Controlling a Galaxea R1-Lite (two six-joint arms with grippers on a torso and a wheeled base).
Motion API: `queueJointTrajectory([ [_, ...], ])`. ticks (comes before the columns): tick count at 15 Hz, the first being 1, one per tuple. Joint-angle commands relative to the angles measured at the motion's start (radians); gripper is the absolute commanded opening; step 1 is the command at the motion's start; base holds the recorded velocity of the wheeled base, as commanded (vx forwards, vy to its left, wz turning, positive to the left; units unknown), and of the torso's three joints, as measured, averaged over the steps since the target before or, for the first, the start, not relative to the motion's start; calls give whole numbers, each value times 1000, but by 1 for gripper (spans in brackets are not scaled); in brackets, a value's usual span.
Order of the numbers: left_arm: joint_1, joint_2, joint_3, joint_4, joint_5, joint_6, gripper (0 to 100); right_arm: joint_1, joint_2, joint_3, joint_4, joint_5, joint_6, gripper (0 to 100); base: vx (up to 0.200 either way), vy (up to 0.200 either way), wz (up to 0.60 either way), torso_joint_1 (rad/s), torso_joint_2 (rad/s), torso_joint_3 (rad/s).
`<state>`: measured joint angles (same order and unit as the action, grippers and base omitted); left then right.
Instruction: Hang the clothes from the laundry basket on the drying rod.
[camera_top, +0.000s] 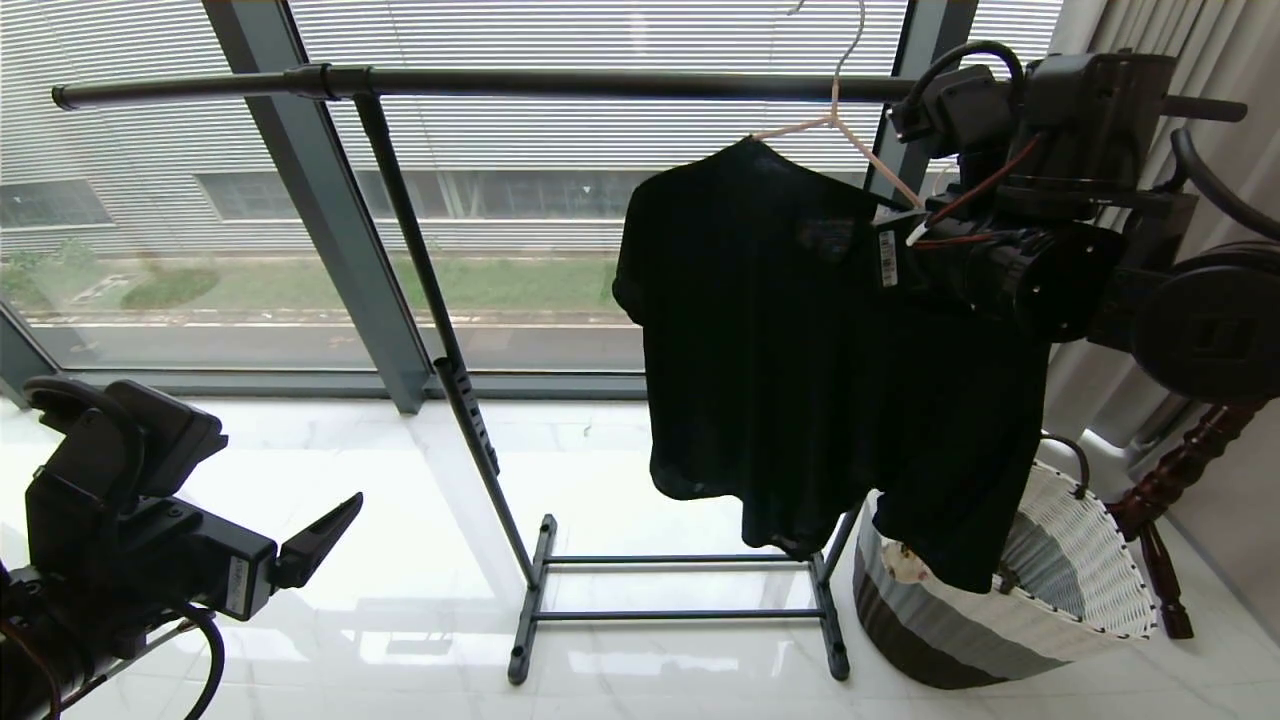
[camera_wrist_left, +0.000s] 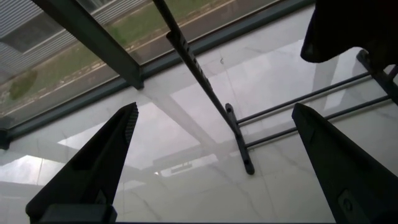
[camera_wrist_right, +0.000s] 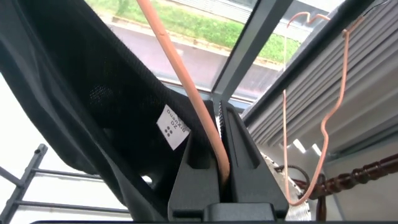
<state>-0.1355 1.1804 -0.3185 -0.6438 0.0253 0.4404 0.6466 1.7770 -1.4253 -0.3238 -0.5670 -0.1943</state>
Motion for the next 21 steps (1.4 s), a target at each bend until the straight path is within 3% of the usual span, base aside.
queueJointTrajectory([
  [1, -1, -1, -2, 0, 1, -2, 100, -8, -34, 57, 0, 1, -16, 0, 0, 0, 0, 0, 0, 0],
  [6, -4, -1, 3, 0, -1, -6, 100, -12, -76, 126, -1, 1, -19, 0, 160, 0, 0, -2, 0, 0],
  [14, -4, 1, 3, 0, -2, -16, 100, -18, -76, 123, -3, 1, -19, 0, 0, 0, 0, 0, 0, 0],
  [21, -26, -1, 7, 0, -8, -12, 100, -73, -85, 118, -4, 1, -19, 0, 171, 0, 0, 2, -1, 4],
])
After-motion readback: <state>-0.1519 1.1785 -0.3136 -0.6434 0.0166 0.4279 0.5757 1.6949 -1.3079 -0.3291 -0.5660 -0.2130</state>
